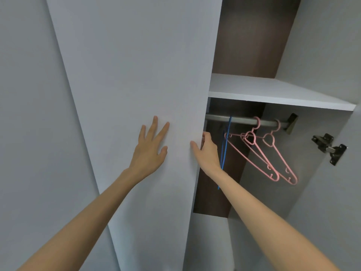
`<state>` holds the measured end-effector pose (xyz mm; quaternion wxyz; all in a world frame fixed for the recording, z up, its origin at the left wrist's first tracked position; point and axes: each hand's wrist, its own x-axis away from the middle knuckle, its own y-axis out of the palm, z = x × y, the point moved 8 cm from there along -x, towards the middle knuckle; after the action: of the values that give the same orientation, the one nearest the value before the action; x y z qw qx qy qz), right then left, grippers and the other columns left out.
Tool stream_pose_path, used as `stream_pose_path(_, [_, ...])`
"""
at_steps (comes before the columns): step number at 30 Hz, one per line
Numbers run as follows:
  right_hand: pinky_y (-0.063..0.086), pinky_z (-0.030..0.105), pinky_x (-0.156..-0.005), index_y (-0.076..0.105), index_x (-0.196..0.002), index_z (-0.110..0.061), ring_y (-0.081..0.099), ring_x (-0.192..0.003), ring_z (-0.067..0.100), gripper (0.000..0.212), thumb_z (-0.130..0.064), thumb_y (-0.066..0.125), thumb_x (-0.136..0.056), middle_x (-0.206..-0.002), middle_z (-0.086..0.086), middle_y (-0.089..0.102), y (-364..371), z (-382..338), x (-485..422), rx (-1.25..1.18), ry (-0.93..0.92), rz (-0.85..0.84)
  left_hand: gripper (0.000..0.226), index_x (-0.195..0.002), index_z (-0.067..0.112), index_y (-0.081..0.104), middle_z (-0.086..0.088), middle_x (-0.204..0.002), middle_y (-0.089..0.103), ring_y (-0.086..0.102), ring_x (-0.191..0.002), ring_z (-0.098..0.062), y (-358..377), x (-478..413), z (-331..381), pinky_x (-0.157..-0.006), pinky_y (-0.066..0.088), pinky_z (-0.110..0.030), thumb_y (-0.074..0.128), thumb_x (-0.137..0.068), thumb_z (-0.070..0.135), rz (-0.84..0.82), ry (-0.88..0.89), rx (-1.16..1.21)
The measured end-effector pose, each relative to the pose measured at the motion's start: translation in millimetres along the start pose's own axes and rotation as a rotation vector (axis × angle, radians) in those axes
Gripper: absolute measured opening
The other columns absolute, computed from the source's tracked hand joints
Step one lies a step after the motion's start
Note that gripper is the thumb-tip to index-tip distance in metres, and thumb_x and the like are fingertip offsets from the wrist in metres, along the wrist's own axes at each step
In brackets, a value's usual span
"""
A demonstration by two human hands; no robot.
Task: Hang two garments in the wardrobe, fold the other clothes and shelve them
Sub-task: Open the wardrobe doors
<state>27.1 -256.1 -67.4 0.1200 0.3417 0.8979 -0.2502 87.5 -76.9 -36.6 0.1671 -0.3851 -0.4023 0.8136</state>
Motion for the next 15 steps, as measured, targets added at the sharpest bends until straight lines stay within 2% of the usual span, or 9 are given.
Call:
stream_pose_path(5, [0.042, 0.003, -0.059, 0.047, -0.125, -0.015, 0.057, -0.080, -0.004, 0.036, -0.028, 0.059, -0.093, -0.095, -0.022, 0.055, -8.3, 4.4, -3.1, 0.078, -0.083, -0.024, 0.068, -0.149, 0.043, 0.003, 0.016, -0.156, -0.019, -0.005, -0.147, -0.025, 2.0, 5.2, 1.8, -0.103, 0.037, -0.040, 0.045, -0.098, 0.023, 0.003, -0.023, 0.076])
stream_pose_path(7, [0.044, 0.005, -0.059, 0.048, -0.122, -0.016, 0.059, -0.078, -0.001, 0.034, -0.028, 0.061, -0.092, -0.093, -0.018, 0.057, -10.3, 1.8, -1.5, 0.080, -0.102, -0.054, 0.065, -0.149, 0.043, 0.005, 0.015, -0.157, -0.015, -0.001, -0.147, -0.021, 2.2, 9.0, 5.2, -0.111, 0.024, -0.036, 0.043, -0.099, 0.025, 0.013, -0.026, 0.119])
stream_pose_path(10, [0.045, 0.009, -0.062, 0.049, -0.118, -0.015, 0.060, -0.076, 0.002, 0.032, -0.029, 0.062, -0.091, -0.095, -0.008, 0.061, -13.1, -6.5, 8.9, 0.086, -0.157, -0.070, 0.058, -0.148, 0.046, 0.007, 0.014, -0.159, -0.009, 0.001, -0.146, -0.010, -0.2, 15.3, 11.1, -0.113, 0.010, -0.029, 0.038, -0.101, 0.032, 0.021, -0.039, 0.186])
stream_pose_path(15, [0.041, 0.008, -0.055, 0.051, -0.109, -0.015, 0.054, -0.066, -0.001, 0.028, -0.031, 0.063, -0.090, -0.084, -0.012, 0.056, -14.5, -28.3, 48.1, 0.119, -0.293, -0.088, 0.052, -0.145, 0.054, 0.012, 0.021, -0.157, -0.002, 0.009, -0.144, -0.004, -14.3, 43.0, 15.6, -0.114, 0.018, -0.030, 0.035, -0.100, 0.040, 0.051, -0.111, 0.298])
